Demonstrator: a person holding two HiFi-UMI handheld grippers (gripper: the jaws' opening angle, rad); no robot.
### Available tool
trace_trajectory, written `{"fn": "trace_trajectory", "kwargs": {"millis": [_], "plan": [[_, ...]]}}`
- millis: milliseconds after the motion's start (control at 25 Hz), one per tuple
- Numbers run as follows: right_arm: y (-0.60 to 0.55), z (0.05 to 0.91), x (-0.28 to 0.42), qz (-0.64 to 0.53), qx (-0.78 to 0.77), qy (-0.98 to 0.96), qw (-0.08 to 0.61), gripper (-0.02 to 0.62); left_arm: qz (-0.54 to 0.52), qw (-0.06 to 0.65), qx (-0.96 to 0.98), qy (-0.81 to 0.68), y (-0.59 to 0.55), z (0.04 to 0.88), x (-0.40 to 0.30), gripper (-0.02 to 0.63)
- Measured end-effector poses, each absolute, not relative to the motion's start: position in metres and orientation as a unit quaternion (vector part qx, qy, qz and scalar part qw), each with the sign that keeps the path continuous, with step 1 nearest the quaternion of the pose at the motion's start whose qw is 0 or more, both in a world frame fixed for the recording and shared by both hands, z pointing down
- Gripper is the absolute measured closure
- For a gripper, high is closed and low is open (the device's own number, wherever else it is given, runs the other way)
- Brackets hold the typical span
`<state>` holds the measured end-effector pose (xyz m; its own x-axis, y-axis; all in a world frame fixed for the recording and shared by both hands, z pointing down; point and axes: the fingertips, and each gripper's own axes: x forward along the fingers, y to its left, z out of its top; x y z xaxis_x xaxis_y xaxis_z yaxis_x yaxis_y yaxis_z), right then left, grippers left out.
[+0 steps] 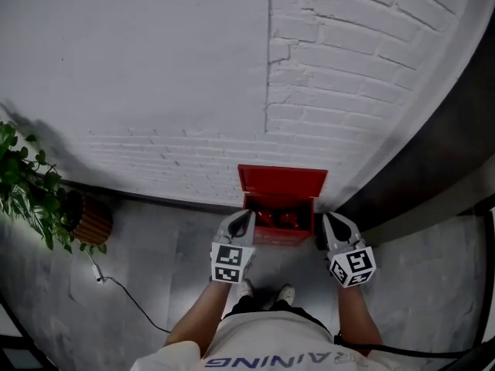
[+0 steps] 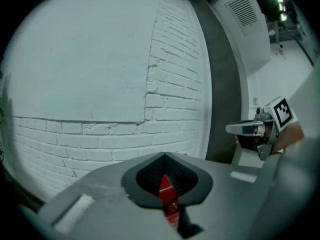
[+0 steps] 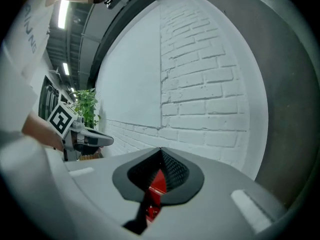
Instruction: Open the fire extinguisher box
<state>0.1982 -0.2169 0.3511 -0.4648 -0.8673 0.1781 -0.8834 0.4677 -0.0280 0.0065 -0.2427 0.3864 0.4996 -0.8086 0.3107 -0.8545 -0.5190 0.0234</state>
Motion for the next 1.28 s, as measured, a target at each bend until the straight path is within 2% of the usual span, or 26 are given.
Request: {"fn": "trace_trajectory", "kwargs": {"millis": [400, 720, 1280], "plan": [[-0.217, 0.331, 0.2, 0.042, 0.519, -0.851, 0.066, 0.589, 0.122, 0.063, 0.87, -0.474, -0.242, 0.365, 0.017, 0.603], [-0.215, 0.327, 0.199, 0.037, 0.509, -0.857, 0.07, 0.589, 0.089, 0.065, 0.873, -0.475, -0.24, 0.356, 0.023, 0.603], [-0.217, 0.317, 0.198, 0.017, 0.501, -0.862, 0.068, 0.589, 0.091, 0.062, 0.866, -0.488, -0.243, 0.35, 0.02, 0.603]]}}
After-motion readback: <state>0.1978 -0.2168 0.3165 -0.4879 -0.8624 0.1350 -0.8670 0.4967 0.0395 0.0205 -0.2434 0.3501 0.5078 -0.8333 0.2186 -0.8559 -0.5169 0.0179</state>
